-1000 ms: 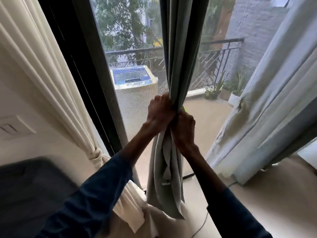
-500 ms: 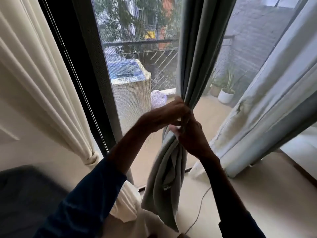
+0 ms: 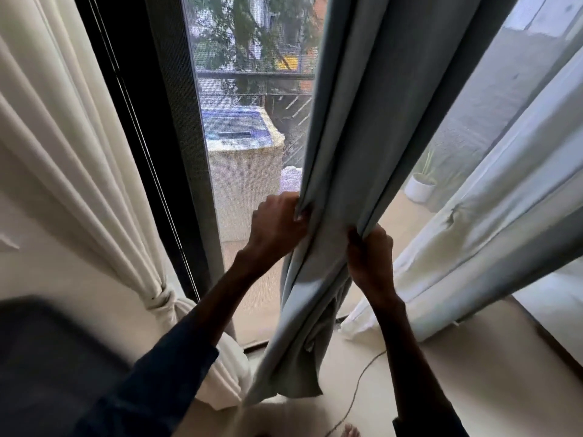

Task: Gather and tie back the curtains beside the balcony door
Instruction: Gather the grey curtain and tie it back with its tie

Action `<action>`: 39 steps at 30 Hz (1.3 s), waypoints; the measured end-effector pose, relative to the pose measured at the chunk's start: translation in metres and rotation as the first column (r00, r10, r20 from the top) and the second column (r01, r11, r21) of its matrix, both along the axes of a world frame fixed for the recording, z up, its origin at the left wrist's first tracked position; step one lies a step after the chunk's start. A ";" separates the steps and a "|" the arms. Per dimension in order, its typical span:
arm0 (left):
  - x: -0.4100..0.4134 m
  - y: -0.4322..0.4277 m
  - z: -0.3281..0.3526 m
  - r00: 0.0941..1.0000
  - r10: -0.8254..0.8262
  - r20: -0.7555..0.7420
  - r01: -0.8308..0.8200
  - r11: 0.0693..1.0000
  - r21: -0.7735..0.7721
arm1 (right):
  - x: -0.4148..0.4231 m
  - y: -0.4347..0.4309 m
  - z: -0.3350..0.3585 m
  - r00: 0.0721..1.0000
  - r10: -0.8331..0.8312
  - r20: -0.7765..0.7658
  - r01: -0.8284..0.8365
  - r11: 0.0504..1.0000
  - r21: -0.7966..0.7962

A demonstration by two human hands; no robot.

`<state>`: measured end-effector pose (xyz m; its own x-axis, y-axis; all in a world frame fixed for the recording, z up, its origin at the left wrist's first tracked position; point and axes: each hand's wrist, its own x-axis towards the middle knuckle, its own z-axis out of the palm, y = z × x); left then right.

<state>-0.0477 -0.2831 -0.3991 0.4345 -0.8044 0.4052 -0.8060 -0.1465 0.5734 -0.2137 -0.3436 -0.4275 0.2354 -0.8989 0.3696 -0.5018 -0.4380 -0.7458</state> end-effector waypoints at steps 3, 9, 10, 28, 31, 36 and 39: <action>-0.003 0.011 -0.004 0.998 -0.004 0.061 0.004 1.000 0.005 | 0.001 -0.008 -0.004 0.996 -0.070 -0.047 0.068 0.997 -0.040; -0.054 0.011 -0.010 0.985 -0.156 0.068 0.161 0.984 -0.073 | 0.019 0.011 -0.022 0.990 -0.128 -0.055 0.117 0.978 -0.170; -0.056 0.010 -0.008 0.986 -0.160 0.049 0.163 0.985 -0.061 | 0.019 0.013 -0.025 0.993 -0.106 -0.042 0.097 0.979 -0.179; -0.024 0.027 -0.014 0.999 0.034 0.022 -0.030 0.986 -0.166 | 0.029 0.011 -0.040 0.982 0.015 -0.188 -0.057 0.974 -0.221; -0.027 0.030 -0.016 0.995 0.055 0.085 -0.043 0.990 -0.133 | 0.019 -0.012 -0.052 0.964 0.028 -0.266 -0.103 0.956 -0.274; -0.022 0.022 -0.024 1.000 -0.008 0.001 0.008 0.986 -0.164 | 0.014 -0.031 -0.049 0.992 -0.025 -0.127 0.002 0.984 -0.178; -0.017 0.007 -0.053 0.995 -0.076 -0.070 0.072 0.996 -0.056 | 0.012 -0.020 -0.047 0.997 0.019 -0.071 -0.033 0.977 -0.208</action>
<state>-0.0649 -0.2761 -0.4517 0.4044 -0.8135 0.4180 -0.7696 -0.0557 0.6361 -0.2014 -0.3635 -0.4744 0.2889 -0.7966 0.5311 -0.5349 -0.5944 -0.6005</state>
